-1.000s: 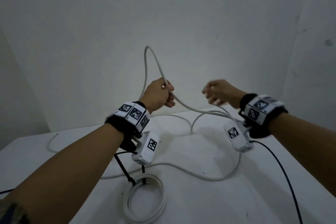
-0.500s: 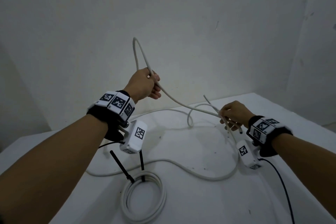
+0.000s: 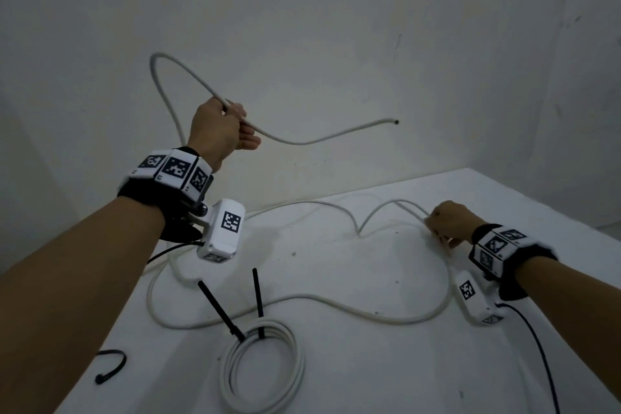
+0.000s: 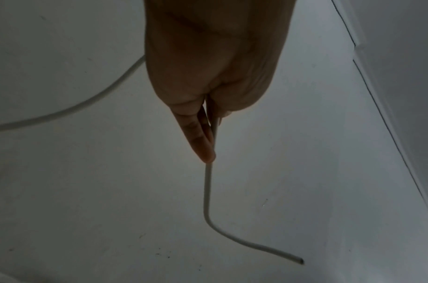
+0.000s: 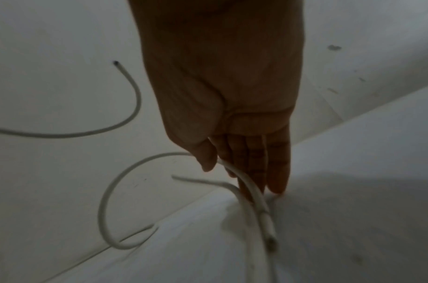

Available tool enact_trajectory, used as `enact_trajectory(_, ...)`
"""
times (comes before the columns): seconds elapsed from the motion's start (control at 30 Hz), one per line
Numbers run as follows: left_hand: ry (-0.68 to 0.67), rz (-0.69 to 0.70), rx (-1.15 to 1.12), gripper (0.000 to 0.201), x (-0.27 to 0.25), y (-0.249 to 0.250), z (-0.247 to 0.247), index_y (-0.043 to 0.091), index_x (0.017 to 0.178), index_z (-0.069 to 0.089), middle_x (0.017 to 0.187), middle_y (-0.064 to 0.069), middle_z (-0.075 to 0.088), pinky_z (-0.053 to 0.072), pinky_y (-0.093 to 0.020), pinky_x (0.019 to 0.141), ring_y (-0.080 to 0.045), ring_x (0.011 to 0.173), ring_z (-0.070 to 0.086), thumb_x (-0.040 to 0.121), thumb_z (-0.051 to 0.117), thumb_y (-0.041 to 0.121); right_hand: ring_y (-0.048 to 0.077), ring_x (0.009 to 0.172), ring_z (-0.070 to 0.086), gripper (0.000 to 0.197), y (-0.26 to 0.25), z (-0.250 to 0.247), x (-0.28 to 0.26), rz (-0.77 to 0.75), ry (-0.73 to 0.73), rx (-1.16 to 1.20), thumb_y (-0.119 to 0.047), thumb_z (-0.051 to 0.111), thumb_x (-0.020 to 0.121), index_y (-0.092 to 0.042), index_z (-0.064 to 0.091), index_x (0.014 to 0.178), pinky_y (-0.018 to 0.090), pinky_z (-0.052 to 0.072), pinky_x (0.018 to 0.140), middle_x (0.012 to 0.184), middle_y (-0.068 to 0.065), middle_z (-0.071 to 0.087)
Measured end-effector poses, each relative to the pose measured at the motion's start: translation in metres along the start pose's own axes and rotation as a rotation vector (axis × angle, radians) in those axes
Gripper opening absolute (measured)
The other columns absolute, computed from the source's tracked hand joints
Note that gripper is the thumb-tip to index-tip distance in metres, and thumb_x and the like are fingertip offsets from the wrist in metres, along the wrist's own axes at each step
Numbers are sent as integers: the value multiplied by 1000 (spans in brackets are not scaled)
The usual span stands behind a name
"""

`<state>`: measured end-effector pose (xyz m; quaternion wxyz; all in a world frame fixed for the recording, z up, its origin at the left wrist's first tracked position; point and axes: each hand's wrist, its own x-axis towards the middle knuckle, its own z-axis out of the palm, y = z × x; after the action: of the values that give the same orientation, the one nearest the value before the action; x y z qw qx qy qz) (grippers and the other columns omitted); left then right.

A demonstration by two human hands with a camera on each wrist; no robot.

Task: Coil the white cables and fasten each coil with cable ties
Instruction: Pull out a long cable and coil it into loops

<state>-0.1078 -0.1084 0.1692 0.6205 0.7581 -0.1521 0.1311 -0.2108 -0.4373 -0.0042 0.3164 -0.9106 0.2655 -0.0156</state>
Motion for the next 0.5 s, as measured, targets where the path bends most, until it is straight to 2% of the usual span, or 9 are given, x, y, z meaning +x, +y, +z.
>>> enact_trajectory(0.07, 6, 5, -13, 22, 0, 2, 3, 8, 81, 48, 69, -19, 55, 58, -32, 48, -31, 58, 61, 101, 40, 10, 33, 96, 60, 31, -8, -2, 0, -49, 9, -125, -17, 46, 95, 5, 56, 114, 39, 51, 81, 115, 22, 62)
enact_trajectory(0.13, -1, 9, -23, 20, 0, 5, 5, 7, 82, 49, 69, -19, 55, 57, -31, 47, -32, 58, 60, 100, 40, 9, 32, 107, 55, 36, -19, -11, 0, -135, 127, -146, -15, 50, 92, -4, 48, 126, 35, 44, 88, 125, 19, 56)
enact_trajectory(0.2, -15, 9, -40, 20, -1, 9, 6, 6, 83, 50, 69, -19, 55, 57, -30, 47, -31, 58, 60, 100, 40, 9, 28, 99, 54, 34, -36, -25, -8, -279, 374, 34, -12, 56, 87, -8, 50, 120, 32, 41, 82, 116, 15, 58)
enact_trajectory(0.27, -34, 3, -64, 20, -4, 14, 7, 5, 84, 50, 69, -19, 55, 57, -30, 47, -30, 56, 61, 101, 40, 9, 20, 86, 51, 28, -63, -41, -27, -513, 640, 170, -12, 63, 83, -8, 54, 109, 33, 43, 76, 102, 9, 57)
enact_trajectory(0.3, -47, 1, -80, 21, -6, 17, 7, 5, 84, 50, 69, -19, 56, 57, -30, 48, -28, 54, 62, 101, 40, 10, 20, 85, 51, 29, -79, -46, -39, -647, 701, 165, -13, 67, 82, -7, 56, 108, 35, 45, 77, 98, 8, 56)
enact_trajectory(0.37, -76, 9, -108, 22, -11, 26, 8, 5, 83, 50, 69, -19, 57, 56, -29, 47, -25, 49, 63, 101, 40, 11, 24, 94, 55, 41, -112, -53, -58, -839, 668, 94, -19, 72, 80, -6, 56, 115, 38, 45, 85, 106, 10, 58)
enact_trajectory(0.43, -108, 27, -128, 22, -18, 35, 10, 4, 83, 51, 69, -19, 57, 56, -29, 47, -23, 48, 64, 101, 40, 11, 26, 118, 50, 60, -143, -54, -74, -864, 541, -23, -33, 71, 81, -10, 47, 131, 39, 38, 100, 130, 9, 52)
enact_trajectory(0.5, -146, 42, -148, 23, -26, 46, 11, 3, 84, 51, 70, -19, 59, 57, -29, 49, -24, 50, 64, 102, 41, 12, 23, 131, 40, 73, -170, -53, -84, -818, 449, -137, -47, 65, 82, -16, 35, 142, 38, 28, 110, 145, 5, 41)
